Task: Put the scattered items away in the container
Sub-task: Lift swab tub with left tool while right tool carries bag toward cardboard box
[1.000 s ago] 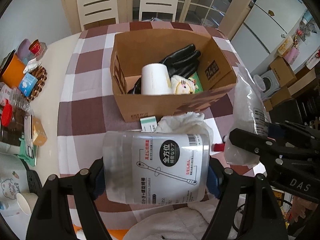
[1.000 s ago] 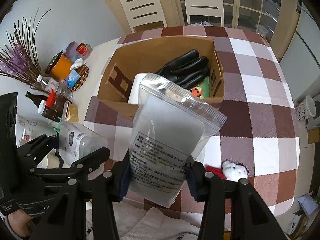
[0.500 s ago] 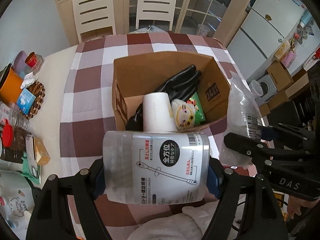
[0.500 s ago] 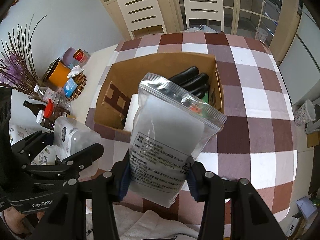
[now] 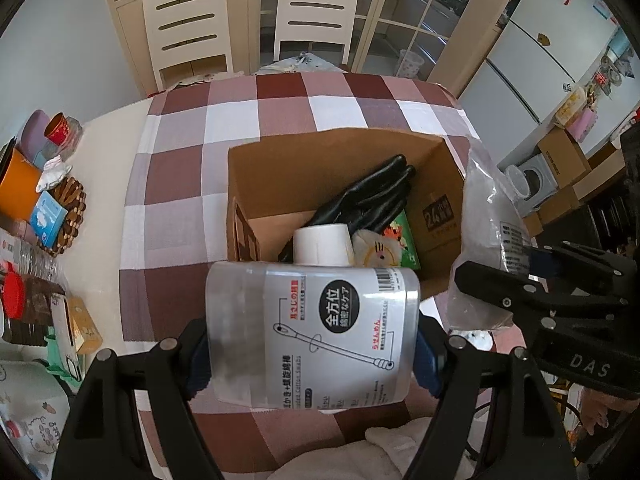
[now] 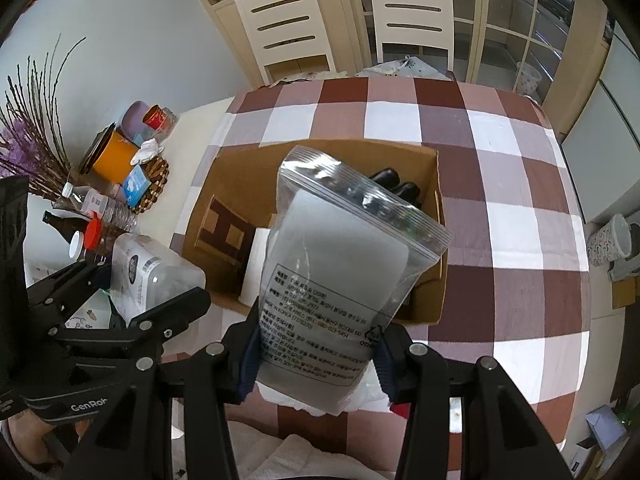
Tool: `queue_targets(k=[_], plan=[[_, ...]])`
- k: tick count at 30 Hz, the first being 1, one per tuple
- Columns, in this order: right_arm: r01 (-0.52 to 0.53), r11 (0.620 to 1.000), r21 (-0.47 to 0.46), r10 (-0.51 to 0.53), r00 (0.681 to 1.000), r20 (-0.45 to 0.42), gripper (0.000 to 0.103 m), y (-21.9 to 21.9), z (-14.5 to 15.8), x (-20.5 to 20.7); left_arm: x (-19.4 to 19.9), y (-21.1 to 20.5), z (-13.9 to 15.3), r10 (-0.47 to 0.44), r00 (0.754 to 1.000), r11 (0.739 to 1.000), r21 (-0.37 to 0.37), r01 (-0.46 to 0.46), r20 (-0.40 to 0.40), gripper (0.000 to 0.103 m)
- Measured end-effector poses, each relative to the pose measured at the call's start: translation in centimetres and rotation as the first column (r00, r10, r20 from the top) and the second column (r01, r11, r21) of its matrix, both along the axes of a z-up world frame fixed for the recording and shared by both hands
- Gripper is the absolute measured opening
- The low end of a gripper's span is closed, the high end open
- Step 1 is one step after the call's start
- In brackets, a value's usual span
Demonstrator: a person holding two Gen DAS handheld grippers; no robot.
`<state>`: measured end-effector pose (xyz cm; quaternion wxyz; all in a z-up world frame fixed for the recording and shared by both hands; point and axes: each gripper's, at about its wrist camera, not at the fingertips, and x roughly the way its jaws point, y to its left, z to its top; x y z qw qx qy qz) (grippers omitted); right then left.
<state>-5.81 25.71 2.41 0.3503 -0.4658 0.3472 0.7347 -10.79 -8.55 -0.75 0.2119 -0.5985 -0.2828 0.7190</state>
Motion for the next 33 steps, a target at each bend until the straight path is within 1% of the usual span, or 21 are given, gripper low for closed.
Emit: queue_targets(k=[12, 33], plan=[[0.019, 1.0, -0.007, -0.019, 1.0, 0.009, 0.048, 2.1, -0.5, -0.4, -2.5, 0.8, -0.7, 0.018, 1.0, 1.0, -0.005, -0.018, 0.012, 0.079], [0.05, 0.998, -0.045, -0.049, 0.999, 0.024, 0.048, 5.1, -2.1, -0.9, -3.9, 2.7, -2.9, 0.03, 0.996, 0.999, -0.018, -0.028, 0.08, 0.079]])
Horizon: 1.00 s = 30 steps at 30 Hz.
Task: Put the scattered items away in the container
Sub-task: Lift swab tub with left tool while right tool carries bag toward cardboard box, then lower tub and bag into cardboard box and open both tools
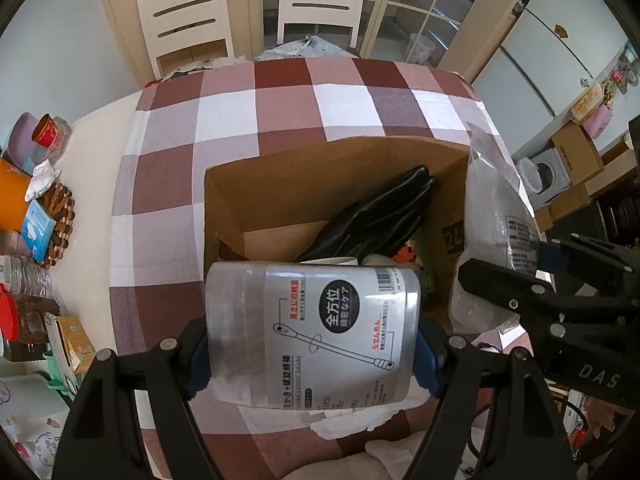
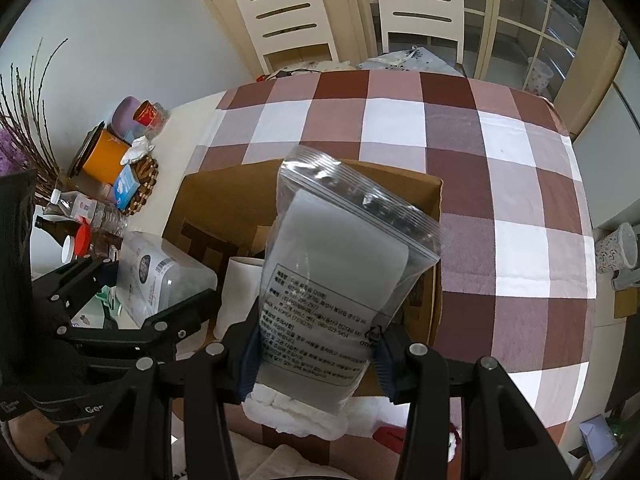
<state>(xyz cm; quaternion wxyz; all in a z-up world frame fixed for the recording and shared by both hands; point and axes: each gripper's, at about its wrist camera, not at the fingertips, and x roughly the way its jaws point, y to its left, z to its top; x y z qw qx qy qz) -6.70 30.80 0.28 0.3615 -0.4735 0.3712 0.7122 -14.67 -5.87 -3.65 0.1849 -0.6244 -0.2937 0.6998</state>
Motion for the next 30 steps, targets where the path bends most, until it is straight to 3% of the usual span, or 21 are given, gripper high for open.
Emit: queue_targets(k=[30], plan=[[0.078, 0.997, -0.028, -0.077, 0.997, 0.024, 0.048, 1.6, -1.3, -0.4, -0.6, 0.9, -1.6, -0.004, 0.999, 1.0, 0.006, 0.004, 0.043, 0.079]])
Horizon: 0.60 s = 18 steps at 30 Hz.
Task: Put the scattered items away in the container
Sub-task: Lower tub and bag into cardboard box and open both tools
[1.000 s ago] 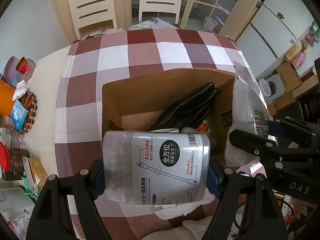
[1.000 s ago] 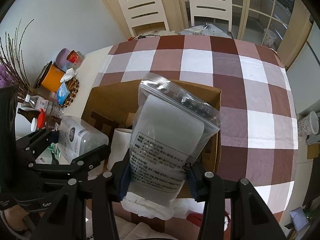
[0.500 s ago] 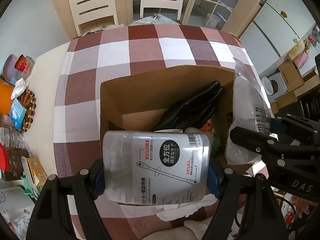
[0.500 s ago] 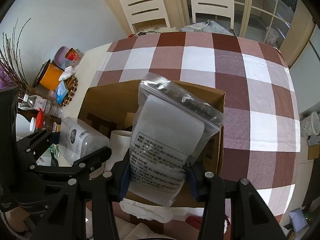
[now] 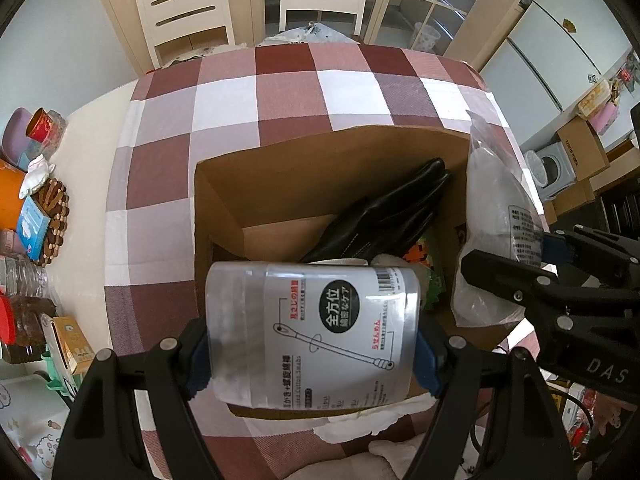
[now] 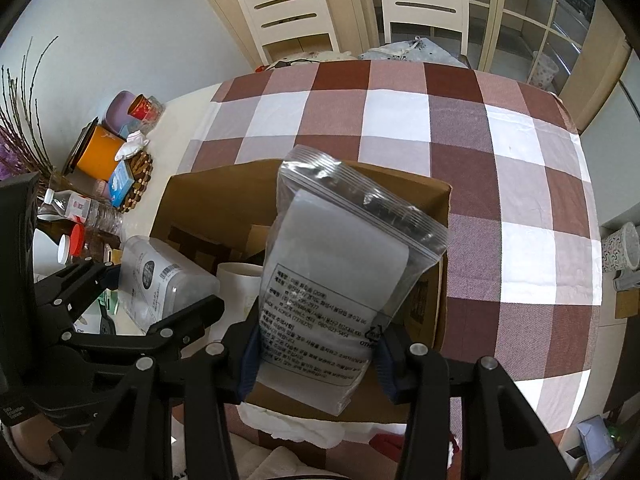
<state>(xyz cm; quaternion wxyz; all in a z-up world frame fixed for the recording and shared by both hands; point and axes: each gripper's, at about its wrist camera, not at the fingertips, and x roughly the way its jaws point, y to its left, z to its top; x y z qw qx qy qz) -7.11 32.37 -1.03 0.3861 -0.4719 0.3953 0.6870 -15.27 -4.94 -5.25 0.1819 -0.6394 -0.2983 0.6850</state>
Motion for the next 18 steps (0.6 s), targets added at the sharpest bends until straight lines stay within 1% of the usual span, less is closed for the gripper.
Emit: queue_targets(k=[5, 9, 11, 13, 18], plan=[[0.01, 1.0, -0.004, -0.01, 1.0, 0.0, 0.05, 0.1, -0.1, -0.2, -0.1, 0.1, 0.0, -0.003, 1.0, 1.0, -0.01, 0.003, 0.001, 0.079], [0.041, 0.998, -0.044, -0.042, 0.999, -0.012, 0.058, 0.4, -0.4, -0.2, -0.1, -0.1, 0.3, 0.005, 1.0, 0.999, -0.038, -0.006, -0.014, 0.08], [0.068, 0.997, -0.047, -0.068, 0.998, -0.004, 0.067, 0.5, -0.5, 0.1, -0.1, -0.4, 0.5, 0.011, 1.0, 0.999, -0.051, -0.012, -0.024, 0.081], [0.086, 0.996, -0.036, -0.086, 0.996, 0.006, 0.068, 0.5, -0.3, 0.3, -0.1, -0.7, 0.6, 0.013, 1.0, 0.999, -0.052, -0.014, -0.028, 0.081], [0.123, 0.992, -0.03, -0.122, 0.992, 0.009, 0.068, 0.2, 0.1, 0.7, -0.1, -1.2, 1.0, 0.016, 0.999, 0.998, -0.053, -0.018, -0.039, 0.081]])
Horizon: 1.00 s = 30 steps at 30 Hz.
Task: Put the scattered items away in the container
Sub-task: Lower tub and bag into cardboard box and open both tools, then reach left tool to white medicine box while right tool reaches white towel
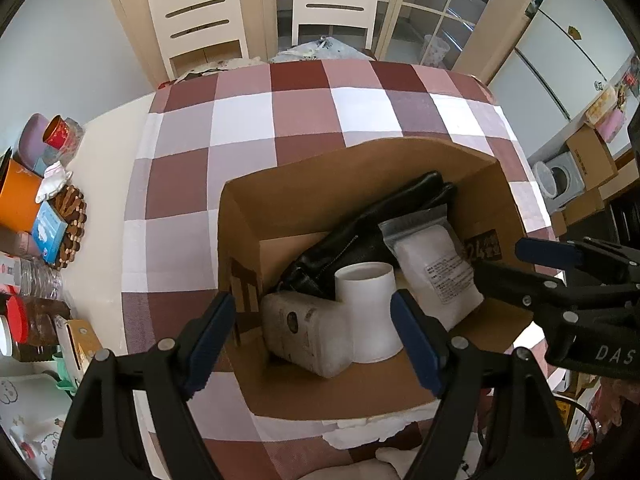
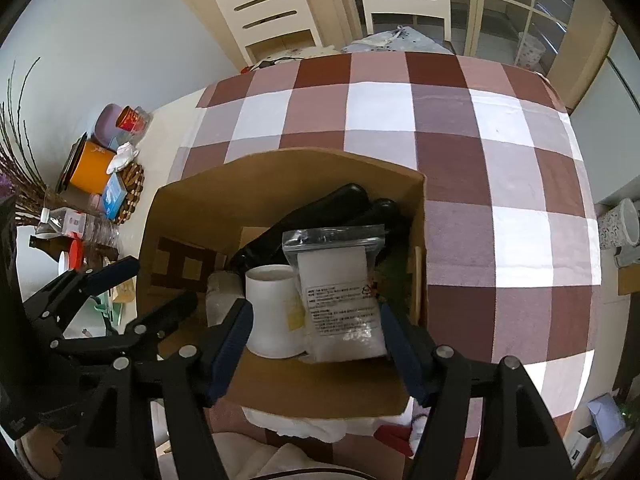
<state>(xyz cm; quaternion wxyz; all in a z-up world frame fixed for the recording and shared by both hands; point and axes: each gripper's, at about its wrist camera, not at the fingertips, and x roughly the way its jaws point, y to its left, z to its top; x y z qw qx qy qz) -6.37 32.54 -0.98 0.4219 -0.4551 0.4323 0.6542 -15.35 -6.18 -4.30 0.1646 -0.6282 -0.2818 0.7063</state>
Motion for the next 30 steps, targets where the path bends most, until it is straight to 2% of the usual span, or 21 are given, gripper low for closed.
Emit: queue_targets(k=[12, 30], plan=[[0.055, 0.998, 0.041, -0.055, 0.998, 0.003, 0.068, -2.3, 1.8, 1.3, 1.6, 0.1, 2.7, -0.04, 0.997, 0.999, -0.014, 0.04, -0.061, 0.081], [0.112, 0.989, 0.092, -0.114, 0.993, 0.017, 0.068, -8.3, 3.9, 2.3, 6.9, 0.5, 6.2, -0.102, 0.988, 0.995, -0.019, 0.1, -0.114, 0.081]])
